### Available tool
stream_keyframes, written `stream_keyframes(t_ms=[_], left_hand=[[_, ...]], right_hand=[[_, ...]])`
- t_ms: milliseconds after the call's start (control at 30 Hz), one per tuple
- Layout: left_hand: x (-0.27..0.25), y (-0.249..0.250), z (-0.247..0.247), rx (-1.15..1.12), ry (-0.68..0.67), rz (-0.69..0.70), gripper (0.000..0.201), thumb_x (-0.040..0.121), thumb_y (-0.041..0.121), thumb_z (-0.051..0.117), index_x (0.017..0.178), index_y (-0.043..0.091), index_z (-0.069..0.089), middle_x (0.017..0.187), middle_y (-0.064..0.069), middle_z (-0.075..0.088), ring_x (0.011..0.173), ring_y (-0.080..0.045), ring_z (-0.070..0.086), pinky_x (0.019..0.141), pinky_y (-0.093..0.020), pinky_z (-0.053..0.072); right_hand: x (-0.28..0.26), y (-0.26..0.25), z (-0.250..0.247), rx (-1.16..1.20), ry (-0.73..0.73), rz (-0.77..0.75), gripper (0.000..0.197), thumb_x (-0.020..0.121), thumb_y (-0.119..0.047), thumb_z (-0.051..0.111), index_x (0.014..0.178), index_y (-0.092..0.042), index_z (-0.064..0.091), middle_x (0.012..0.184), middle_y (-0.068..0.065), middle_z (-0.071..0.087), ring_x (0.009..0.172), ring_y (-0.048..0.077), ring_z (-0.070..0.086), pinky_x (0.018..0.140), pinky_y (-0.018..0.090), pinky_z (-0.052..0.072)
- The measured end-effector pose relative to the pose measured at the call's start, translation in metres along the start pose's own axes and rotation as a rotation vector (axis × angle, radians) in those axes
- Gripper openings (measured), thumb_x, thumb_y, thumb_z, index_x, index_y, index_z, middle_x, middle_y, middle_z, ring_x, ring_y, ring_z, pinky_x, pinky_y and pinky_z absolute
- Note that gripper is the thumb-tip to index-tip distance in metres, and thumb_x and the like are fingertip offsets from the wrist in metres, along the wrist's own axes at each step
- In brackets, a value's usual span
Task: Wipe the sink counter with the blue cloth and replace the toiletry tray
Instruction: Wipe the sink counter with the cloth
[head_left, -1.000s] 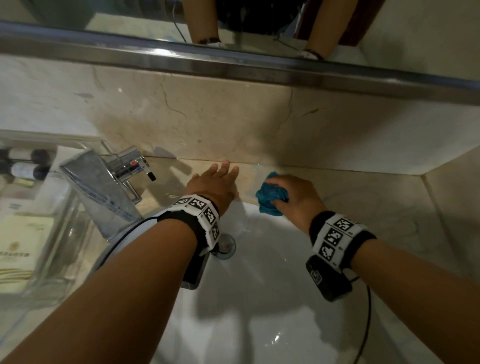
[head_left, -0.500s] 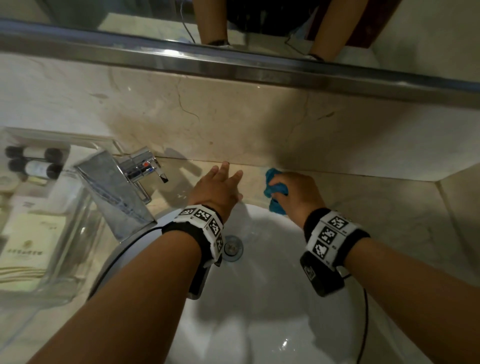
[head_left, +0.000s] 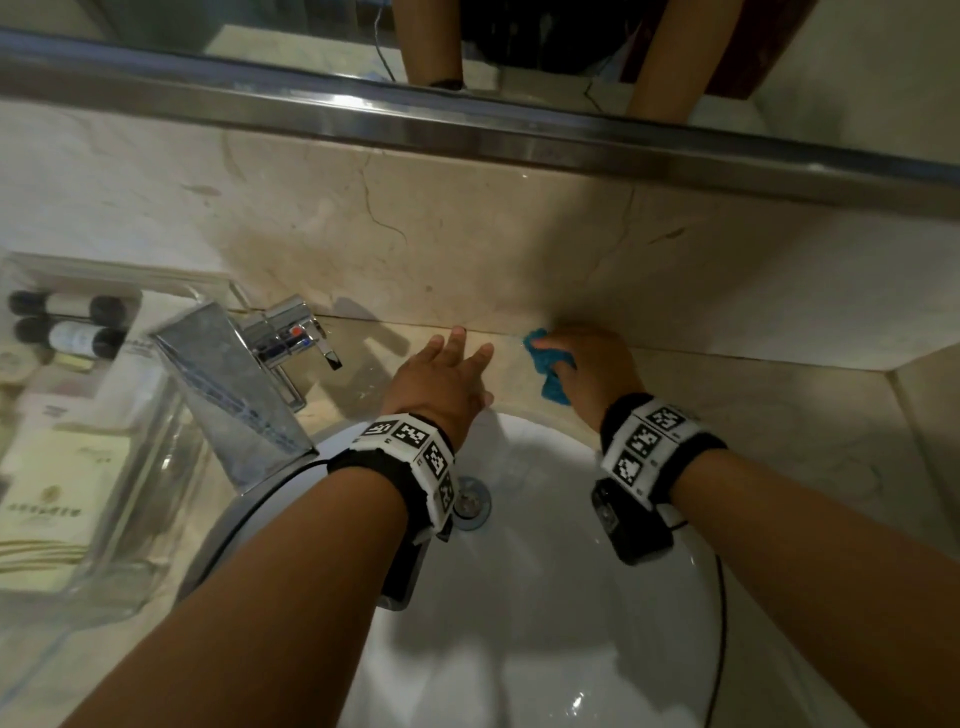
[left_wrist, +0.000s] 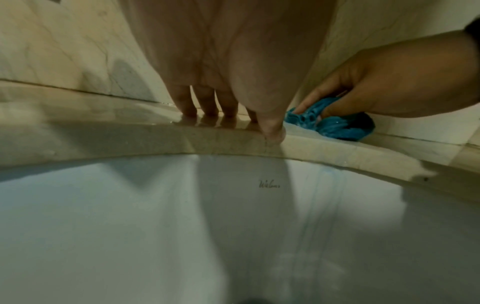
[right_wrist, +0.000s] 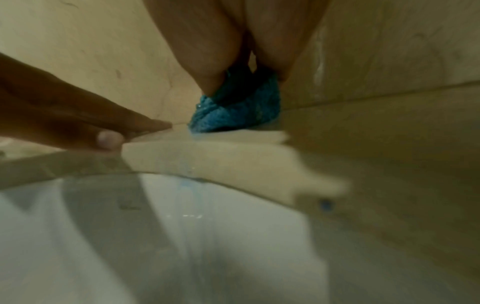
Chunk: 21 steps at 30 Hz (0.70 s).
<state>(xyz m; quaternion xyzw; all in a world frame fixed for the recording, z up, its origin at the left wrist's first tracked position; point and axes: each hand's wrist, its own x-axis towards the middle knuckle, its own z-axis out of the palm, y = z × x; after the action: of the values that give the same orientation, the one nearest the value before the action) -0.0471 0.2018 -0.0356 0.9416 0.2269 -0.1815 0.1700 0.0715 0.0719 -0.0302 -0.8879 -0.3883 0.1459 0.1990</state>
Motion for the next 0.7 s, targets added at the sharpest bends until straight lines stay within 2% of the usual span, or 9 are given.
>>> stream_keyframes(t_ms=[33,133,267,333,467,600,700], left_hand=[[0.001,0.000,0.000,0.004,-0.003,-0.003,0.062,0.100,0.041,0.035,0.152,0.030,0.003,0.160,-0.003,-0.007,0.148,-0.024,0.001,0.120,-0.036,0.011],[0.002,0.001,0.001,0.006,-0.019,-0.014,0.063,0.100,0.040,0.037,0.152,0.028,0.003,0.160,-0.004,-0.007,0.147,-0.025,0.001,0.120,-0.036,0.011],[0.000,0.001,-0.005,-0.071,-0.001,-0.023,0.065,0.098,0.034,0.044,0.152,0.023,0.009,0.160,-0.003,-0.001,0.147,-0.024,0.006,0.119,-0.035,0.011],[-0.002,0.000,-0.007,-0.173,0.015,-0.053,0.068,0.096,0.028,0.050,0.152,0.016,0.013,0.160,-0.002,0.003,0.147,-0.021,0.008,0.119,-0.033,0.010],[-0.006,-0.003,-0.004,-0.242,0.075,-0.076,0.072,0.094,0.028,0.054,0.152,0.012,0.013,0.160,-0.002,0.002,0.147,-0.017,0.006,0.117,-0.026,0.006],[-0.006,-0.004,-0.001,-0.232,0.074,-0.076,0.073,0.095,0.029,0.053,0.152,0.012,0.010,0.160,-0.002,-0.001,0.147,-0.016,0.003,0.116,-0.024,0.005],[-0.001,-0.005,-0.003,-0.214,0.018,-0.077,0.073,0.095,0.027,0.053,0.152,0.011,0.009,0.160,-0.003,-0.001,0.147,-0.018,0.002,0.116,-0.025,0.005]], right_hand=[[0.001,-0.003,0.003,0.007,-0.002,-0.017,0.038,0.088,0.002,0.046,0.120,-0.009,0.062,0.127,0.015,0.058,0.120,0.031,0.050,0.101,0.031,0.035],[-0.018,-0.003,0.008,0.077,-0.075,-0.120,0.037,0.084,0.010,0.048,0.113,-0.004,0.066,0.123,0.015,0.061,0.117,0.028,0.055,0.097,0.015,0.031],[-0.038,0.005,-0.004,0.069,-0.181,-0.136,0.038,0.080,0.011,0.051,0.110,-0.006,0.068,0.120,0.014,0.063,0.114,0.028,0.055,0.097,0.013,0.028],[-0.031,-0.002,-0.008,0.060,-0.167,-0.154,0.038,0.083,0.010,0.049,0.113,-0.005,0.066,0.122,0.014,0.062,0.114,0.028,0.055,0.095,0.010,0.027],[0.004,-0.025,0.003,0.019,-0.083,-0.193,0.041,0.086,0.006,0.047,0.121,-0.009,0.062,0.131,0.010,0.057,0.122,0.025,0.051,0.106,0.025,0.032],[0.013,-0.029,0.017,0.082,-0.104,-0.189,0.041,0.084,0.008,0.048,0.122,-0.003,0.060,0.130,0.015,0.057,0.122,0.027,0.052,0.106,0.026,0.034],[-0.006,-0.015,0.009,0.065,-0.171,-0.286,0.038,0.083,0.008,0.049,0.116,-0.002,0.064,0.127,0.016,0.058,0.120,0.028,0.053,0.102,0.016,0.029]])
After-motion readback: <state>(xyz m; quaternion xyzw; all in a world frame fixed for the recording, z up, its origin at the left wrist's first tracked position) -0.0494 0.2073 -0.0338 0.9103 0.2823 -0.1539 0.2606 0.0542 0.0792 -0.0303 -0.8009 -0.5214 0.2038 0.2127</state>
